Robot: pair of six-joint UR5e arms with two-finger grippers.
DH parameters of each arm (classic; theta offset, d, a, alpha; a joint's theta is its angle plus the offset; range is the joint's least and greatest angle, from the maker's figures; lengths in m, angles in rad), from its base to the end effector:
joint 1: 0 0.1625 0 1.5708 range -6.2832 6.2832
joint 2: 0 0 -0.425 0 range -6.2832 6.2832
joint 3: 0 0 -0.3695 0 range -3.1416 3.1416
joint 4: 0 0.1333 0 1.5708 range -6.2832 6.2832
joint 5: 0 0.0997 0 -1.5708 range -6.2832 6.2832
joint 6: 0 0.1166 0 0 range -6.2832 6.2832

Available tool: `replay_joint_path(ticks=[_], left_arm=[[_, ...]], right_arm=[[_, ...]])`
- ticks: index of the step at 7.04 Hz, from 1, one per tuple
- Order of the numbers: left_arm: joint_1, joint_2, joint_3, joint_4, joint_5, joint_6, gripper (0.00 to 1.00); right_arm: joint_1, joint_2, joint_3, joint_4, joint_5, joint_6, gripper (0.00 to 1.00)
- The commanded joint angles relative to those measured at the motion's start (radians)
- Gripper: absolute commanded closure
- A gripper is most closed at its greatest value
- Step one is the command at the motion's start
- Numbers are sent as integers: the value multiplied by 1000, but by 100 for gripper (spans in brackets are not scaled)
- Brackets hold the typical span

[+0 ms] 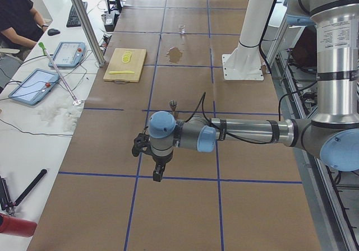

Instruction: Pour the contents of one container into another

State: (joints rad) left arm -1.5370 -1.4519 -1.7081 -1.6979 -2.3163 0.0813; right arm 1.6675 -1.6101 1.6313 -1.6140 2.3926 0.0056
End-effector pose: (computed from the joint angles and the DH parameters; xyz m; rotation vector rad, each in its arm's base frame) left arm -0.0396 -0.4317 0.6480 0.1565 0.7414 0.1638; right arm 0.0912 -0.4439 0.6609 0.0167 -0.8223 0.1055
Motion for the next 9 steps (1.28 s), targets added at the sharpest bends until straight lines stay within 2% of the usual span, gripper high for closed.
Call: replay_joint_path(ticks=[1, 4, 5, 6, 7, 8, 9], left_arm=[[0, -14, -31, -9, 2, 0, 0], [20, -239, -56, -80, -3, -2, 0], [41, -254, -44, -104, -106, -68, 0], [46, -280, -25, -126, -148, -198, 0], [90, -285, -47, -138, -152, -201, 0], [188, -288, -107, -138, -105, -210, 0], [233, -304, -155, -135, 45, -280, 0]], right_arm=[[0, 1, 2, 0, 0, -1, 0], [0, 3, 7, 0, 7, -1, 0], [0, 3, 19, 0, 8, -1, 0], [0, -1, 18, 0, 8, -1, 0], [0, -2, 18, 0, 8, -3, 0], [0, -5, 19, 0, 8, -4, 0], [0, -8, 19, 0, 8, -6, 0]])
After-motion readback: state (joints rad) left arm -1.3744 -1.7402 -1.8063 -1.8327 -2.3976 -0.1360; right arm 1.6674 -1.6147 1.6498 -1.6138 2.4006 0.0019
